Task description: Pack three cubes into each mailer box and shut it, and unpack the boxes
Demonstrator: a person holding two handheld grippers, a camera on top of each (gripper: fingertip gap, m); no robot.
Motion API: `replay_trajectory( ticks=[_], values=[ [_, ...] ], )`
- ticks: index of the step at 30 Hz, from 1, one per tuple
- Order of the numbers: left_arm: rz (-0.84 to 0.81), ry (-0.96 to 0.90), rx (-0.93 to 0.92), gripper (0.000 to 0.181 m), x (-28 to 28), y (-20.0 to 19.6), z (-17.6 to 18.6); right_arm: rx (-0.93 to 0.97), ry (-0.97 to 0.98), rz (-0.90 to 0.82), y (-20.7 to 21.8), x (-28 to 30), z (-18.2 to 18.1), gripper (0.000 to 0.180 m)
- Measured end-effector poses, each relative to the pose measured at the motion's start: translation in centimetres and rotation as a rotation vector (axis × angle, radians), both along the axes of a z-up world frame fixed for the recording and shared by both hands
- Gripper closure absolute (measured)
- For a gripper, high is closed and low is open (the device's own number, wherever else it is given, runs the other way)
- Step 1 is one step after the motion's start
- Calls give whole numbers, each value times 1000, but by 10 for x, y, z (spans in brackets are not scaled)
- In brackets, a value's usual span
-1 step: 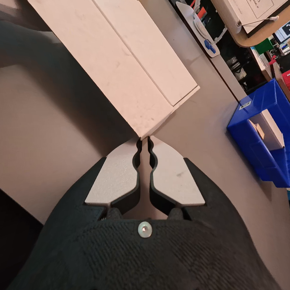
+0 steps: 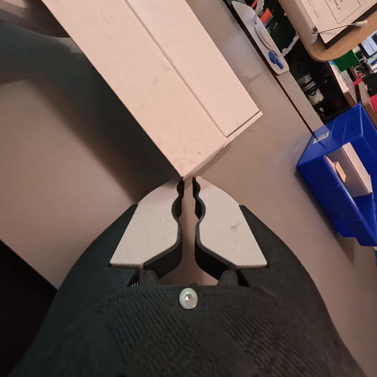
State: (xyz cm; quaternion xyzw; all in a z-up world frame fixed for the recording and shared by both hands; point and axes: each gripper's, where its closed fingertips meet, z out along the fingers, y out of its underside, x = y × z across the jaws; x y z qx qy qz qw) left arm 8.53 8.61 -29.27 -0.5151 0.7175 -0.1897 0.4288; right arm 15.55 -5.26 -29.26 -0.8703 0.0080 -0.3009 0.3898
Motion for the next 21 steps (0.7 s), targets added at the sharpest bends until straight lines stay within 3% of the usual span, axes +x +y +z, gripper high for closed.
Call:
replay_trajectory(
  ticks=[5, 10, 14, 21],
  values=[
    [-4, 1, 13, 171, 0, -3, 0, -7, 166, 156, -16, -9, 1, 149],
    [-19, -2, 18, 170, -1, -5, 0, 338, 470, 217, -15, -12, 42, 143],
    [-36, 3, 35, 169, 1, -7, -2, 331, 713, 242, 0, -22, 28, 137],
    [-61, 28, 24, 168, 1, -5, -5, 311, 732, 187, 12, -11, 22, 144]
  ],
)
